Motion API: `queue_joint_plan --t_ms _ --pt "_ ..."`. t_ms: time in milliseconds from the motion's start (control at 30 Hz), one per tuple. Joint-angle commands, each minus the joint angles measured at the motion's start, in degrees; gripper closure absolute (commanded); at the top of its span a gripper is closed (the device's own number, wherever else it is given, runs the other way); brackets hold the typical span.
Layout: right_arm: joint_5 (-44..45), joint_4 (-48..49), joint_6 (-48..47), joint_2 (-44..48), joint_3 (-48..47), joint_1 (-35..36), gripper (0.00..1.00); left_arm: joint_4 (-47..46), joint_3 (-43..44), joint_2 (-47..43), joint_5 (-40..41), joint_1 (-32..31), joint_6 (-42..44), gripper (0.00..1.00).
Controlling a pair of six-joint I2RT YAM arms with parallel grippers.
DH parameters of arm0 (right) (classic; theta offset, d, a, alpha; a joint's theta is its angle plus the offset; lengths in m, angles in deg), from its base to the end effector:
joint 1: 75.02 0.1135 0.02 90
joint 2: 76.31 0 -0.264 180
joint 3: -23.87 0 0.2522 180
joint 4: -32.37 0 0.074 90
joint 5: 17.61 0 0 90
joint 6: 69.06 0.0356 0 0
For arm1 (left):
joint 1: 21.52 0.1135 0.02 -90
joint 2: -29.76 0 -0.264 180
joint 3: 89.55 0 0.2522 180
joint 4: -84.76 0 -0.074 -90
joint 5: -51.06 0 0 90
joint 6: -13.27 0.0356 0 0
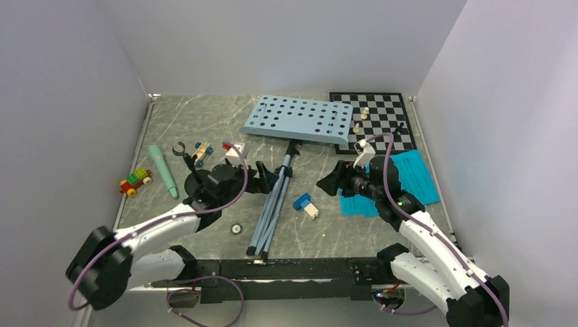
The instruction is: Pack up the instrument practice props
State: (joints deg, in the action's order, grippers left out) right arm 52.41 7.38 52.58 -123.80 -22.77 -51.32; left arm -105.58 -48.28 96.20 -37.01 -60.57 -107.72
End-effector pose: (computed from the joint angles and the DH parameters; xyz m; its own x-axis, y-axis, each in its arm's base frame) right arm 0.1695 0.0877 0.2575 -0.6857 0.2374 -0.6881 -0.3520 0.7193 0.5989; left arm 0.1939 -0.1557 0.2202 -0.4816 -0.2720 -0.8331 0.4157 0.7660 -0.4903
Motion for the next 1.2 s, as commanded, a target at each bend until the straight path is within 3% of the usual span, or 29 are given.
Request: queue_joint_plan --t_ms 0,133,233,267,333,367,533,700,867,1000,1167 --pt "4.5 -5.6 -5.6 2.6 -5.1 0.0 0.27 19.7 5.6 -10.6 6.6 -0.9 3.2 0.01" --pt "14.5 -10.7 -8.1 5.7 -6.7 0.6 0.25 46.1 13.3 -16.9 16.2 -0.9 1.1 0.01" --pt "20.6 -10.0 -8.4 10.0 -4.9 1.7 0.23 56.1 17.2 -20.6 19.1 -0.9 0.2 0.01" --pt "22.4 -9.4 -8.2 11.7 -4.4 1.8 0.20 57.5 17.3 -22.6 19.5 -0.9 -0.3 0.01" --pt "24.8 -8.0 -7.9 13.6 -3.8 1.8 0.02 58.1 16.3 -27.6 20.0 -0.9 -1.8 0.01" --pt "25.8 -7.9 -7.9 13.8 -4.3 1.8 0.00 57.5 15.6 -30.1 20.0 -0.9 -2.1 0.01" --pt "32.7 -12.1 -4.4 9.9 -11.0 2.1 0.00 54.0 13.6 -40.3 19.8 -0.9 -3.2 0.01" --pt "41.1 -10.5 2.8 11.0 -11.3 2.1 0.00 56.5 15.9 -41.5 21.0 -0.9 -4.5 0.01" --pt "38.0 -11.0 3.0 10.7 -11.1 2.1 0.00 59.7 17.6 -38.5 22.5 -0.9 -6.4 0.01" --pt "37.9 -18.6 5.4 7.1 -15.4 2.1 0.00 68.4 22.0 -33.6 29.7 -0.9 -17.0 0.01" --pt "33.6 -18.2 5.5 6.5 -15.7 2.1 0.00 70.3 24.6 -30.0 26.9 -0.9 -12.3 0.01"
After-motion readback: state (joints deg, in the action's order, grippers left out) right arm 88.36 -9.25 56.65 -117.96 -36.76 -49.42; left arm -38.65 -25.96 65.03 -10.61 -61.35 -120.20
